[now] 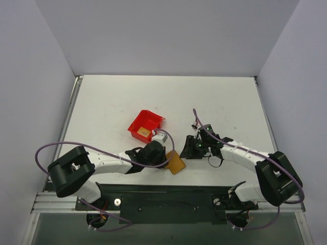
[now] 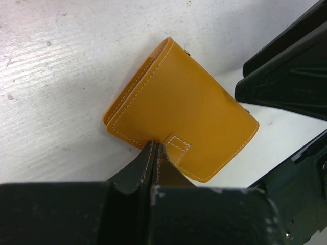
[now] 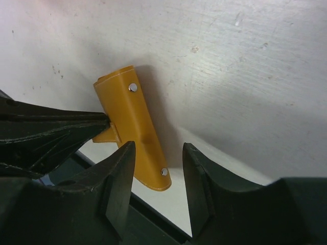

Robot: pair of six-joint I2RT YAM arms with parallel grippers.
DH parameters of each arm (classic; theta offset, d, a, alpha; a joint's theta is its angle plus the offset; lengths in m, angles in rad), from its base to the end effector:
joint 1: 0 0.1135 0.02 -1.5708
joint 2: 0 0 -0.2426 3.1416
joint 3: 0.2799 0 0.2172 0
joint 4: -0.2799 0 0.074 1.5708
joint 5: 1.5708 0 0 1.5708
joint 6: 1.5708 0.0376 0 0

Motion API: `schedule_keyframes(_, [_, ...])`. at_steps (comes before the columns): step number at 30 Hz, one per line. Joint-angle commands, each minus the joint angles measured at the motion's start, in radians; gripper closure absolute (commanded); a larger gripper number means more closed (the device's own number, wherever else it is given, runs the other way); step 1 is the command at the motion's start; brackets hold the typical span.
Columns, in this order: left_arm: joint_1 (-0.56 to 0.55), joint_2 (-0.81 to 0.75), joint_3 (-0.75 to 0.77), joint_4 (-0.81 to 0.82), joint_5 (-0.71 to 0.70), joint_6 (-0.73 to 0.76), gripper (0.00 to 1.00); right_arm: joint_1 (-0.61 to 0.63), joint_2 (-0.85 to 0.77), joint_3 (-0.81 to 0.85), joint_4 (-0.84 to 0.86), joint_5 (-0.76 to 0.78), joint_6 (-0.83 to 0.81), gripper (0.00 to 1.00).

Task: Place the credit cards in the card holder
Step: Close the card holder at the center of the board.

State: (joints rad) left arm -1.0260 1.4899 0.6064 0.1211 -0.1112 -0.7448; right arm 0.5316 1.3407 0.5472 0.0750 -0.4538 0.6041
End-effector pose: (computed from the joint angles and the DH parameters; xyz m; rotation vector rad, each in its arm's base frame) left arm 0.1382 -0.2200 0.1551 0.2858 2.4353 -0.7254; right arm 0.1942 0.1333 0.1720 -0.1672 2.4494 1.0714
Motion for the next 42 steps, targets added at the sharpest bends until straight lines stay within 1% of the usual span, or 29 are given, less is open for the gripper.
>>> schedule_keyframes(1, [-0.003, 0.05, -0.025, -0.008, 0.007, 0.002, 1.0, -0.007, 0.038, -0.015, 0.091, -0.108, 0.002, 0.62])
schedule_keyframes(12, [-0.006, 0.086, -0.031, 0.017, 0.015, -0.013, 1.0, -0.005, 0.178, -0.026, 0.233, -0.275, 0.031, 0.61])
schedule_keyframes(14, [-0.008, 0.09, -0.03, 0.02, 0.013, -0.016, 1.0, -0.005, 0.178, -0.03, 0.244, -0.281, 0.043, 0.69])
schedule_keyframes(16, [-0.008, 0.087, -0.027, 0.015, 0.01, -0.025, 1.0, -0.005, 0.147, -0.024, 0.223, -0.246, 0.037, 0.83])
schedule_keyframes(18, [-0.006, 0.063, -0.033, 0.017, 0.001, -0.048, 1.0, -0.005, 0.098, -0.003, 0.139, -0.174, 0.01, 0.95])
schedule_keyframes(20, [-0.003, 0.026, -0.034, 0.014, -0.025, -0.054, 1.0, -0.007, 0.045, 0.02, 0.066, -0.119, -0.018, 1.0])
schedule_keyframes(23, [0.001, -0.057, -0.016, -0.055, -0.076, -0.062, 1.0, -0.007, -0.046, 0.059, -0.05, -0.039, -0.047, 1.0])
schedule_keyframes(24, [0.001, -0.077, -0.007, -0.076, -0.118, -0.067, 1.0, -0.007, -0.075, 0.086, -0.072, -0.019, -0.07, 1.0])
schedule_keyframes(25, [0.001, -0.129, -0.007, -0.105, -0.139, -0.07, 1.0, -0.005, -0.086, 0.101, -0.163, 0.036, -0.082, 1.0])
schedule_keyframes(26, [0.004, -0.152, -0.008, -0.119, -0.181, -0.071, 1.0, -0.002, -0.106, 0.135, -0.197, 0.111, -0.11, 1.0])
schedule_keyframes(27, [0.006, -0.21, -0.016, -0.159, -0.198, -0.071, 0.99, 0.004, -0.112, 0.149, -0.269, 0.154, -0.124, 1.0])
schedule_keyframes(28, [0.012, -0.235, -0.019, -0.17, -0.229, -0.068, 0.97, 0.011, -0.123, 0.183, -0.309, 0.22, -0.15, 1.0])
schedule_keyframes(29, [0.017, -0.29, -0.028, -0.187, -0.241, -0.067, 0.96, 0.033, -0.121, 0.219, -0.375, 0.338, -0.174, 1.0])
schedule_keyframes(30, [0.029, -0.316, -0.03, -0.195, -0.26, -0.059, 0.96, 0.044, -0.118, 0.233, -0.421, 0.418, -0.184, 1.0])
schedule_keyframes(31, [0.033, -0.354, -0.034, -0.214, -0.265, -0.057, 0.96, 0.071, -0.115, 0.267, -0.446, 0.45, -0.197, 1.0])
schedule_keyframes(32, [0.05, -0.374, -0.034, -0.224, -0.271, -0.05, 0.96, 0.086, -0.106, 0.281, -0.486, 0.56, -0.204, 1.0])
schedule_keyframes(33, [0.056, -0.399, -0.039, -0.241, -0.271, -0.047, 0.96, 0.125, -0.1, 0.311, -0.503, 0.596, -0.204, 1.0])
schedule_keyframes(34, [0.072, -0.42, -0.04, -0.254, -0.271, -0.041, 0.96, 0.148, -0.085, 0.329, -0.536, 0.672, -0.204, 1.0])
schedule_keyframes(36, [0.092, -0.442, -0.045, -0.27, -0.268, -0.039, 0.96, 0.211, -0.046, 0.373, -0.582, 0.772, -0.196, 1.0])
schedule_keyframes(39, [0.11, -0.461, -0.068, -0.271, -0.251, -0.048, 0.96, 0.284, 0.032, 0.43, -0.632, 0.828, -0.176, 1.0])
schedule_keyframes(42, [0.115, -0.47, -0.091, -0.262, -0.24, -0.059, 0.96, 0.344, 0.121, 0.444, -0.638, 0.865, -0.17, 1.0])
